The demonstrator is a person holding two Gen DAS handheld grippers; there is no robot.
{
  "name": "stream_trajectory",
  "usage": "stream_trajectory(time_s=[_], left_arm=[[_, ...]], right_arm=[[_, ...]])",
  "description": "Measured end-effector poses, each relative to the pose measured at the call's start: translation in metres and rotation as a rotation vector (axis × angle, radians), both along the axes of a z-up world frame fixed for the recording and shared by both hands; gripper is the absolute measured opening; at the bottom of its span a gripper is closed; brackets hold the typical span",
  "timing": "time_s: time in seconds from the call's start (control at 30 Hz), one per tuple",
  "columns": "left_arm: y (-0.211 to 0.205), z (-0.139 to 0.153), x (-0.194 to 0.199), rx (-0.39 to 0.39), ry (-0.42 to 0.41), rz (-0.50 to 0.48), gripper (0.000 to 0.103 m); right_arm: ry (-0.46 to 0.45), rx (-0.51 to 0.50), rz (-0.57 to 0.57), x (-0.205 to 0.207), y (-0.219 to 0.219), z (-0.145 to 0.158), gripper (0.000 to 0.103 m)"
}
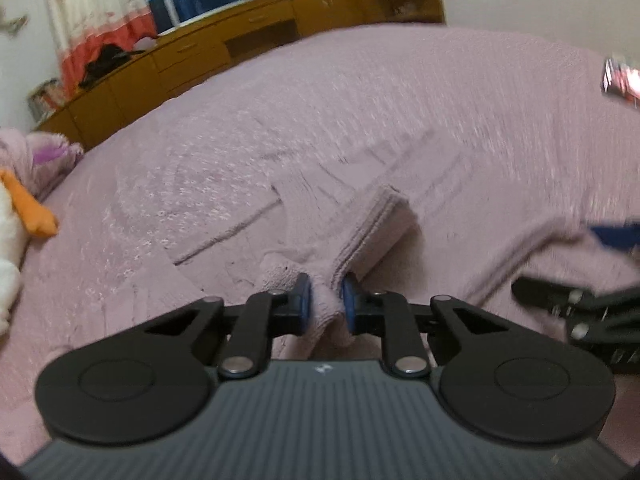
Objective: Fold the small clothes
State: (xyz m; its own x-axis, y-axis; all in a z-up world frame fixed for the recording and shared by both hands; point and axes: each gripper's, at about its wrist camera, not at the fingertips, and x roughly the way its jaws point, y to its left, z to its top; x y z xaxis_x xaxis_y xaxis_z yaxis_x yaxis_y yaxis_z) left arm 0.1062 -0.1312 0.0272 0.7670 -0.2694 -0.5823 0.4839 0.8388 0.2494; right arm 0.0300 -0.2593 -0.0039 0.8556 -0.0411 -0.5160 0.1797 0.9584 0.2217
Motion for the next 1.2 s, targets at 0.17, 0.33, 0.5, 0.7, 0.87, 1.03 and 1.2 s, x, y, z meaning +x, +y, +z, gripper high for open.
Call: stream_trajectory(time_s=[0.17, 0.33, 0.5, 0.7, 0.87, 1.03, 1.2], left_arm=[[0.028, 0.023, 0.002, -0.135, -0.015, 0.114, 0.019], [0.062, 0.036, 0.001, -0.222, -0.037, 0.225, 0.018], [0.092, 0.034, -0.005, -0.249, -0.025, 0.338, 0.011], [0.121, 0.017, -0.014, -0.247, 0.043, 0.442, 0.012], [0.147, 0.008, -0.020, -0.240, 0.076, 0.505, 0.013], [0.163, 0.015, -0.015, -0.306, 0.104, 0.517, 0.023], [0.155, 0.024, 0.010, -0.378, 0.147, 0.459, 0.034]], right_arm=[[-0.001, -0.005, 0.000, 0.000, -0.001, -0.002, 0.089], [-0.002, -0.011, 0.001, 0.000, -0.001, -0.003, 0.089], [0.000, -0.021, 0.003, 0.002, -0.001, -0.004, 0.090], [0.002, -0.030, 0.005, 0.003, 0.000, -0.006, 0.090], [0.002, -0.031, 0.006, 0.003, -0.001, -0.006, 0.090], [0.003, -0.031, 0.005, 0.003, -0.001, -0.006, 0.090], [0.004, -0.036, 0.000, 0.004, -0.002, -0.005, 0.090]])
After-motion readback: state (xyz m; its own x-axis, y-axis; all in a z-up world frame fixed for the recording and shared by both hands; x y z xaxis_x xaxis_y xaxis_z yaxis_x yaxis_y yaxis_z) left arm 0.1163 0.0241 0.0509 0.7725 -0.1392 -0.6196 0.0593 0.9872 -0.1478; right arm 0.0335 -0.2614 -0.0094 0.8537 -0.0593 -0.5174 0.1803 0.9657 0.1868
